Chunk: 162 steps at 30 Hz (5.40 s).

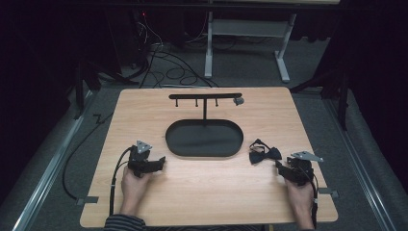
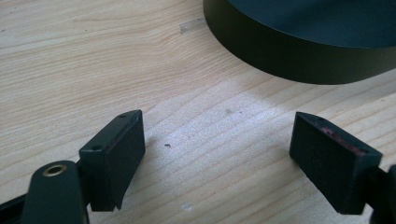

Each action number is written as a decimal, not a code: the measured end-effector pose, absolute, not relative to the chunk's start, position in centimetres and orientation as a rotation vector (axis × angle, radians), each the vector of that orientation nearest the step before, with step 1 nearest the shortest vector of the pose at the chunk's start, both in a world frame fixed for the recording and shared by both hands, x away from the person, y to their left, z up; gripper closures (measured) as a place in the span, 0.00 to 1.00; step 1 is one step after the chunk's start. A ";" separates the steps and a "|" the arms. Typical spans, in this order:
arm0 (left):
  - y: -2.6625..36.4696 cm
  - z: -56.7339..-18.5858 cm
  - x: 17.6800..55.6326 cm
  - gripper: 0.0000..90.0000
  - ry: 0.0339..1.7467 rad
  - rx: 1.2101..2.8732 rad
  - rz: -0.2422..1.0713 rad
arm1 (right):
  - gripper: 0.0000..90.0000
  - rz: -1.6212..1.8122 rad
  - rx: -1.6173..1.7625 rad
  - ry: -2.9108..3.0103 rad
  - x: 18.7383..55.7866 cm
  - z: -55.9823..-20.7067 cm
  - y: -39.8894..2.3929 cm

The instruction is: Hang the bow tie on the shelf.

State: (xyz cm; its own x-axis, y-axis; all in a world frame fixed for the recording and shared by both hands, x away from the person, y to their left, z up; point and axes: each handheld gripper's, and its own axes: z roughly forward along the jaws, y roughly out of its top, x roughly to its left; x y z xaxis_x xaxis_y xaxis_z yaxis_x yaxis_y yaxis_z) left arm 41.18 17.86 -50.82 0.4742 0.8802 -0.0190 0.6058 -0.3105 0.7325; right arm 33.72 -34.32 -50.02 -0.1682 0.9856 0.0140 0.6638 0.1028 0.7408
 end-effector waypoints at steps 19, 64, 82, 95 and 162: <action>17.9 -50.8 41.2 0.21 1.227 2.036 0.510 | 0.63 0.970 1.560 1.887 33.0 -48.0 -33.7; 17.9 -50.8 41.2 0.21 1.227 2.036 0.509 | 0.73 0.971 1.458 2.010 40.0 -45.7 -29.8; 17.9 -50.8 41.2 0.21 1.227 2.034 0.509 | 0.96 0.922 1.493 2.058 40.9 -46.7 -30.1; 17.9 -50.8 41.2 0.21 1.227 2.036 0.509 | 1.00 0.941 1.491 2.054 40.6 -46.7 -30.7; 17.9 -50.8 41.2 0.21 1.227 2.035 0.509 | 1.00 1.200 1.141 2.005 37.6 -37.1 -27.1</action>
State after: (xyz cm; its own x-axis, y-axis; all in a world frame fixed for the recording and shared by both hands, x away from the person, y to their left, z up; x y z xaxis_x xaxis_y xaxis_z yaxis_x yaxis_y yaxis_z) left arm 41.21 17.88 -50.81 0.4751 0.8797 -0.0217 0.6061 -0.3092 0.7328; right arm 37.55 -27.07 -37.09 -0.4992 0.8662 -0.0214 0.3905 0.2470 0.8869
